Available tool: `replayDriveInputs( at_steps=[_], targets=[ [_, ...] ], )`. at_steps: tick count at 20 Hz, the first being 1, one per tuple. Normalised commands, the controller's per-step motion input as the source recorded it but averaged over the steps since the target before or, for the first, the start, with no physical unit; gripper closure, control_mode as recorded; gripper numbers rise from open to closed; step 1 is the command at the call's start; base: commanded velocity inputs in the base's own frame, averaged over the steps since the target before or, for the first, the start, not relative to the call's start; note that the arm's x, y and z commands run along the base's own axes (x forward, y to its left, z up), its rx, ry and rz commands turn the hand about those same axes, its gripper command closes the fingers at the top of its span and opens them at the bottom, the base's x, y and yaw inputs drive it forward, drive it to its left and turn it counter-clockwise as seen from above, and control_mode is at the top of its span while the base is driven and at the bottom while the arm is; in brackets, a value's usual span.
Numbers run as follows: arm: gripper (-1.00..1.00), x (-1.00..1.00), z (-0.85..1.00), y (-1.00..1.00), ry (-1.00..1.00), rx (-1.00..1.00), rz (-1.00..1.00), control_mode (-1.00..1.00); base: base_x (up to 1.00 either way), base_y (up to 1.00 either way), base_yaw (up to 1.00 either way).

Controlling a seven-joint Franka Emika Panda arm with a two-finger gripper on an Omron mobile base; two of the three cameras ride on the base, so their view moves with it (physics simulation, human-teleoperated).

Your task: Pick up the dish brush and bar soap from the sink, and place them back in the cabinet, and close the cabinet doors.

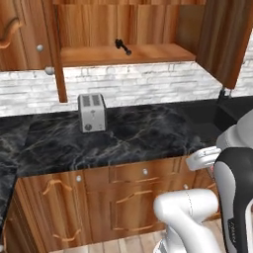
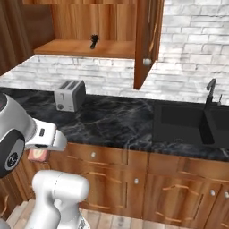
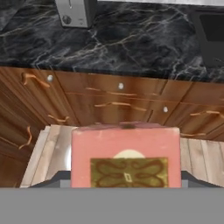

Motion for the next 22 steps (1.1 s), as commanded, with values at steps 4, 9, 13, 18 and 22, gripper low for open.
replayDriveInputs(
  at_steps=[4,9,13,18,22],
  targets=[
    [1.0,0.0,0.0,0.0,0.0,0.0,0.0,1.0,0.49,0.39,0.0],
    [1.0,0.0,0.0,0.0,0.0,0.0,0.0,1.0,0.5,0.4,0.0],
    [1.0,0.0,0.0,0.0,0.0,0.0,0.0,1.0,0.46,0.15,0.0],
    [1.0,0.0,0.0,0.0,0.0,0.0,0.0,1.0,0.36,-0.01,0.0],
    [1.0,0.0,0.0,0.0,0.0,0.0,0.0,1.0,0.26,-0.04,0.0]
  ],
)
